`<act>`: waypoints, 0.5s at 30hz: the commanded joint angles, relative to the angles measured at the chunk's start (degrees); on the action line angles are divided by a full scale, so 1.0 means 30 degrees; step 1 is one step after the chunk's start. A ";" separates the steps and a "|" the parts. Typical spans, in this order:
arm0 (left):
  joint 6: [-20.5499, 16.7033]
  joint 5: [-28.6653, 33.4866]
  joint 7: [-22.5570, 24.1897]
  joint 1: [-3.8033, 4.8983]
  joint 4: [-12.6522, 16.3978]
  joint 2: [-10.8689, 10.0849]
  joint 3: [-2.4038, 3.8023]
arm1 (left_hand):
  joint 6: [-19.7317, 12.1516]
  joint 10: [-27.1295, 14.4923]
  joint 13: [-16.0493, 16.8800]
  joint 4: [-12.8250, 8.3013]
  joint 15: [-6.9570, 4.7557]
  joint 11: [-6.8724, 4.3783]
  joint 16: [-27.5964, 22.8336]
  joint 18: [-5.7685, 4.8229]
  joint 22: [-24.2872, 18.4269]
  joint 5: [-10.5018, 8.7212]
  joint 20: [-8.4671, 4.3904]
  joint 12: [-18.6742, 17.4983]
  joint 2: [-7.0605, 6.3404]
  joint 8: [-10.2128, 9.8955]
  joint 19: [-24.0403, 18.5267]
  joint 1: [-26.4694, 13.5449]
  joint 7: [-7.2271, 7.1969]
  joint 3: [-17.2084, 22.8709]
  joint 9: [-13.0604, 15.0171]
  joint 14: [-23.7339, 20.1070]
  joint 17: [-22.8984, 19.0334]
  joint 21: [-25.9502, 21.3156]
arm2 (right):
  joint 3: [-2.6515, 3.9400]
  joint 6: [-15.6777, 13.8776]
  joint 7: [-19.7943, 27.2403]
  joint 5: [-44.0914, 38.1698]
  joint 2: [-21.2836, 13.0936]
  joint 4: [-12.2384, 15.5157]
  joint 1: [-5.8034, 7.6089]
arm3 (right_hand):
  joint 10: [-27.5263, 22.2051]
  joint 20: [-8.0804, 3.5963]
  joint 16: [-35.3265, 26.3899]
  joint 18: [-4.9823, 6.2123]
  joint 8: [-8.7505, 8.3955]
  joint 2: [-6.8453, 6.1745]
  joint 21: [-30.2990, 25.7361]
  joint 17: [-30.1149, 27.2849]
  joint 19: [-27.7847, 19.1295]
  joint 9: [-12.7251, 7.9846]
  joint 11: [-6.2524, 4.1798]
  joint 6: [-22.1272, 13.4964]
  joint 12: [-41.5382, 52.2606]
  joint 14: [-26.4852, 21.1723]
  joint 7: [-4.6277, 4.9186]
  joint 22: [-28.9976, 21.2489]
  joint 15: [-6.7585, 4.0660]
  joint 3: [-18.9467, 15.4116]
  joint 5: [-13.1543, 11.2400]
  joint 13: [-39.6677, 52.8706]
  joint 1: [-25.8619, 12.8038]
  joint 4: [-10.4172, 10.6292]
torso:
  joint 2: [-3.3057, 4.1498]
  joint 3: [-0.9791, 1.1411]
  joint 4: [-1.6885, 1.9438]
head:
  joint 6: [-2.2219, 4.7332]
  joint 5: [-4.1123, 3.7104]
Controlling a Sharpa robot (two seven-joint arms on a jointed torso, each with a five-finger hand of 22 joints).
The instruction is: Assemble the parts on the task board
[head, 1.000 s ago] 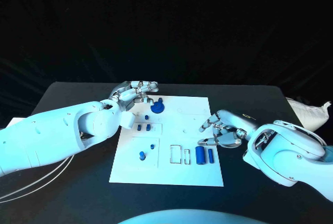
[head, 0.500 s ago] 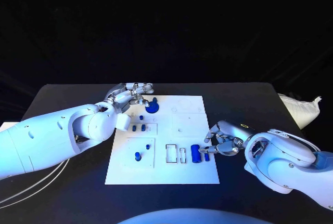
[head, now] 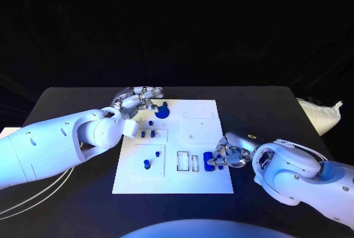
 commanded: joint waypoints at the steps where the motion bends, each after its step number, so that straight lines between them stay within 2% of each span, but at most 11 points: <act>1: 0.0238 -0.0076 0.0108 -0.0017 0.0015 0.0011 0.0009 | -0.0165 -0.0102 0.0025 -0.0004 -0.0036 0.0028 -0.0071 0.0203 -0.0016 -0.0027 0.0088 0.0118 -0.0018 0.0080 0.0102 0.0229 0.0010 -0.0108 -0.0023 -0.0127 -0.0025 -0.0045 | 0.0000 0.0536 -0.0391 -0.0650 0.0205 -0.0151 -0.0084 | 0.0034 0.0075 0.0128 -0.0315 0.0115 0.0112 0.0086 0.2920 0.0046 0.0049 0.0021 -0.0160 0.0143 0.1576 -0.0026 0.0047 0.0083 -0.0112 0.0146 0.0072 -0.0153 -0.0020 | 0.0018 -0.0010 0.0009 | -0.0027 -0.0034; 5: 0.0250 -0.0076 0.0101 -0.0027 0.0019 0.0008 0.0009 | -0.0165 -0.0102 0.0025 -0.0004 -0.0036 0.0028 -0.0071 0.0203 -0.0016 -0.0027 0.0088 0.0118 -0.0018 0.0080 0.0102 0.0229 0.0010 -0.0108 -0.0023 -0.0127 -0.0025 -0.0045 | -0.0001 0.0564 -0.0401 -0.0697 0.0383 -0.0344 -0.0145 | 0.0041 0.0074 0.0140 -0.0321 0.0215 0.0227 0.0124 0.2945 0.0039 0.0156 0.0011 -0.0201 0.0177 0.1577 -0.0037 0.0099 0.0076 -0.0129 0.0416 0.0160 -0.0120 -0.0033 | 0.0014 -0.0034 0.0030 | -0.0048 -0.0021; 9: 0.0254 -0.0076 0.0093 -0.0035 0.0014 0.0000 0.0009 | -0.0165 -0.0102 0.0025 -0.0004 -0.0036 0.0028 -0.0071 0.0203 -0.0016 -0.0027 0.0088 0.0118 -0.0018 0.0080 0.0102 0.0229 0.0010 -0.0108 -0.0023 -0.0127 -0.0025 -0.0045 | -0.0001 0.0556 -0.0398 -0.0715 0.0575 -0.0469 -0.0195 | 0.0040 0.0073 0.0144 -0.0324 0.0259 0.0278 0.0144 0.2954 0.0037 0.0207 0.0009 -0.0229 0.0183 0.1577 -0.0040 0.0127 0.0075 -0.0143 0.0550 0.0192 -0.0103 -0.0036 | 0.0030 -0.0009 0.0004 | -0.0064 0.0064; 15: 0.0283 -0.0076 0.0084 -0.0043 0.0014 0.0020 0.0009 | -0.0165 -0.0102 0.0025 -0.0004 -0.0036 0.0028 -0.0071 0.0203 -0.0016 -0.0027 0.0088 0.0118 -0.0018 0.0080 0.0102 0.0229 0.0010 -0.0108 -0.0023 -0.0127 -0.0025 -0.0045 | -0.0002 0.0688 -0.0400 -0.0758 0.0866 -0.0725 -0.0228 | 0.0042 0.0073 0.0141 -0.0323 0.0301 0.0348 0.0146 0.2952 0.0027 0.0251 0.0006 -0.0243 0.0192 0.1575 -0.0043 0.0127 0.0074 -0.0145 0.0640 0.0224 -0.0087 -0.0037 | 0.0024 -0.0027 0.0062 | -0.0088 0.0005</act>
